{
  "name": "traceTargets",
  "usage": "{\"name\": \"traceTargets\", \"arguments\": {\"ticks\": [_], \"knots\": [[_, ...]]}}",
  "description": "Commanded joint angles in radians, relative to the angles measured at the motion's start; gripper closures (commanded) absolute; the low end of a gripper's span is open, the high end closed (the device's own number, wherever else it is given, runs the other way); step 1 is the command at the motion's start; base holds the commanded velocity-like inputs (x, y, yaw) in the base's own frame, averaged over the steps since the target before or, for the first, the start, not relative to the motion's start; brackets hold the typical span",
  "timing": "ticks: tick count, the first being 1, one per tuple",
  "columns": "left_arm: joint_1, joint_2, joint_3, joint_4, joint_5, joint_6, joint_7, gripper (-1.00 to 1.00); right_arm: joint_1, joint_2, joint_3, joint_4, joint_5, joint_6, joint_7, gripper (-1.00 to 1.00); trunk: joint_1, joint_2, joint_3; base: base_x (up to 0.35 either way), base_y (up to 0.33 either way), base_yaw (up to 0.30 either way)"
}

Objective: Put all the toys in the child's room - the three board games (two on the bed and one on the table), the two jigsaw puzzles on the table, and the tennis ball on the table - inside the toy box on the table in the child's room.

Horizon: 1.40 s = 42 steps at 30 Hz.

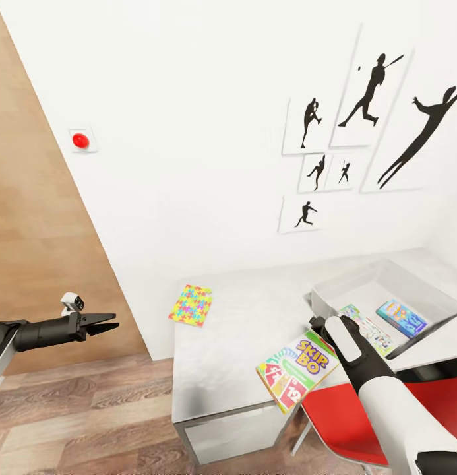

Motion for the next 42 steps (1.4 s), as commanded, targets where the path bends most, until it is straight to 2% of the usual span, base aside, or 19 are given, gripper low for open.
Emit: {"name": "traceTargets", "arguments": {"ticks": [1, 37, 42], "knots": [[-0.001, 0.000, 0.000, 0.000, 0.000, 0.011, -0.004, -1.00, -0.001, -0.001, 0.004, -0.001, -0.005, 0.004, -0.007, -1.00, 0.000, -0.002, -0.004, -0.034, 0.000, 0.000], [-0.001, 0.000, 0.000, 0.000, 0.000, 0.011, -0.004, -1.00, -0.001, 0.000, 0.004, -0.001, -0.005, 0.004, -0.006, -1.00, 0.000, -0.002, -0.063, 0.026, 0.000, 0.000], [-0.001, 0.000, 0.000, 0.000, 0.000, 0.011, -0.004, -1.00, -0.001, -0.001, 0.005, -0.001, -0.005, -0.019, -0.003, -1.00, 0.000, -0.002, -0.067, 0.006, 0.000, 0.000]]}}
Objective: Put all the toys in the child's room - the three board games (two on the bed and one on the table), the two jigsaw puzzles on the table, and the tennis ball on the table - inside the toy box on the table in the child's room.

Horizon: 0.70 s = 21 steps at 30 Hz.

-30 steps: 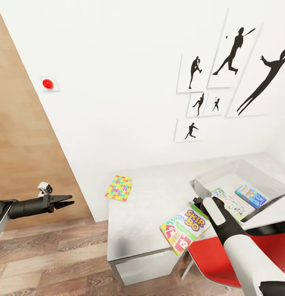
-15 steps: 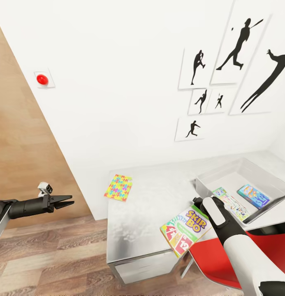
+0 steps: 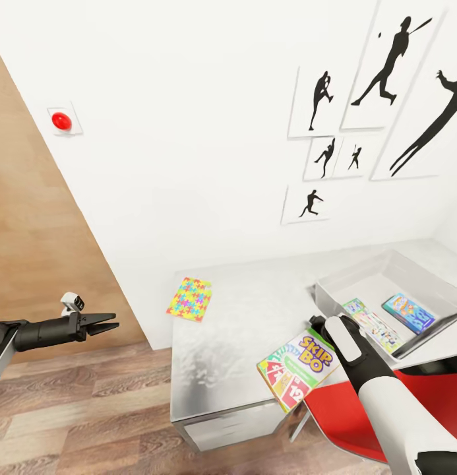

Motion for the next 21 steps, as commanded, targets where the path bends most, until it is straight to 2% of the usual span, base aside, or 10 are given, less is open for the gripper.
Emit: {"name": "traceTargets", "arguments": {"ticks": [1, 21], "knots": [[-0.001, 0.000, 0.000, 0.000, 0.000, 0.011, -0.004, -1.00, -0.001, -0.001, 0.005, -0.002, -0.004, 0.001, -0.003, -1.00, 0.001, -0.002, -0.002, 0.001, 0.000, 0.000], [-0.001, 0.000, -0.001, 0.000, 0.000, 0.011, -0.004, -1.00, -0.001, 0.000, 0.006, 0.003, -0.004, -0.003, 0.019, -1.00, 0.001, -0.002, -0.004, 0.014, 0.033, 0.000]]}}
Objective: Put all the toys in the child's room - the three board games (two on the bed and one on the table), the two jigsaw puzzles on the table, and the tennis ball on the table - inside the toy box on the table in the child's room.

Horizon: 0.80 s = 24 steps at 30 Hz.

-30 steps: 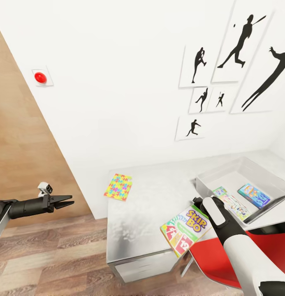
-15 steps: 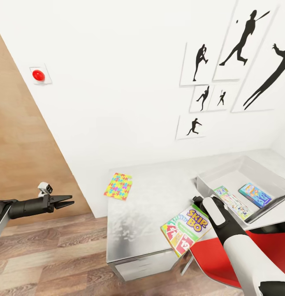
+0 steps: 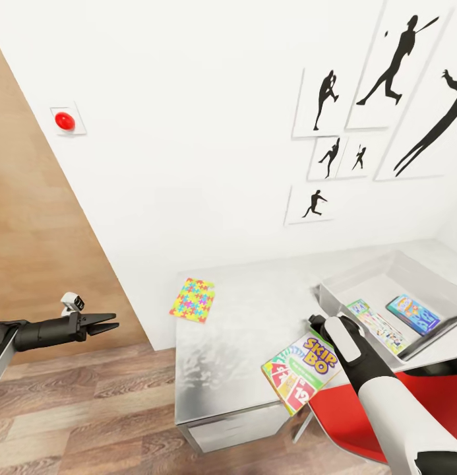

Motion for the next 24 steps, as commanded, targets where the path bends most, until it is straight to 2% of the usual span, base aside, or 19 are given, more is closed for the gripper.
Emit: {"name": "traceTargets", "arguments": {"ticks": [1, 24], "knots": [[-0.001, 0.000, -0.001, 0.000, 0.000, 0.011, -0.004, -1.00, 0.000, -0.001, 0.004, 0.000, -0.012, 0.004, -0.008, -1.00, 0.001, -0.002, -0.003, 0.000, 0.000, 0.000], [-0.001, -0.003, 0.000, 0.000, 0.000, 0.011, -0.004, -1.00, 0.000, -0.001, 0.004, 0.005, -0.012, 0.004, -0.008, -1.00, 0.001, -0.002, -0.034, 0.000, 0.000, 0.000]]}}
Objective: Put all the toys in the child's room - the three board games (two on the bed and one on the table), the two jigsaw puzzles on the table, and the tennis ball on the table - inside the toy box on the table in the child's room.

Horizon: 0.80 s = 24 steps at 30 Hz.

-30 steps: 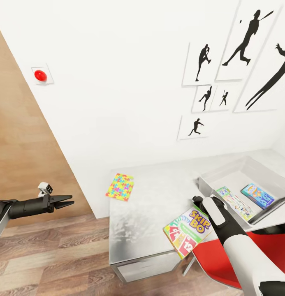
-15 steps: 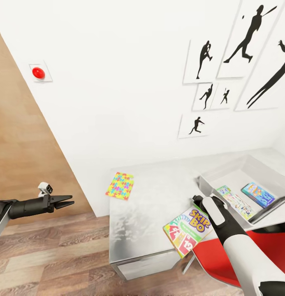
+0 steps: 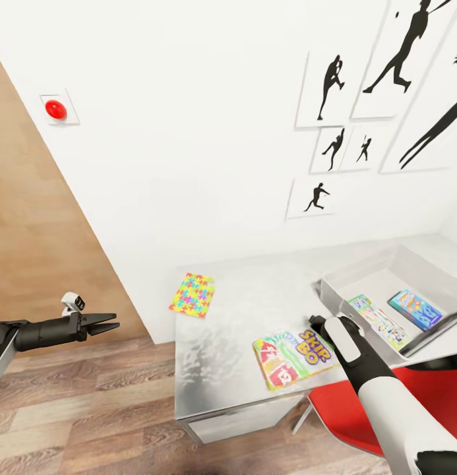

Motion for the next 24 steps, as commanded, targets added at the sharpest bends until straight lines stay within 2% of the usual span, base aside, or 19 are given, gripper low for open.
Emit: {"name": "traceTargets", "arguments": {"ticks": [1, 24], "knots": [[-0.001, 0.000, 0.000, 0.000, 0.000, 0.011, -0.004, -1.00, 0.000, -0.001, 0.004, 0.001, -0.019, 0.001, -0.007, -1.00, 0.001, -0.002, -0.002, 0.000, 0.000, 0.000], [-0.001, 0.001, 0.000, 0.000, 0.000, 0.011, -0.004, -1.00, 0.001, 0.000, 0.006, 0.012, -0.019, 0.001, -0.007, -1.00, 0.001, -0.002, -0.003, -0.010, 0.000, 0.000]]}}
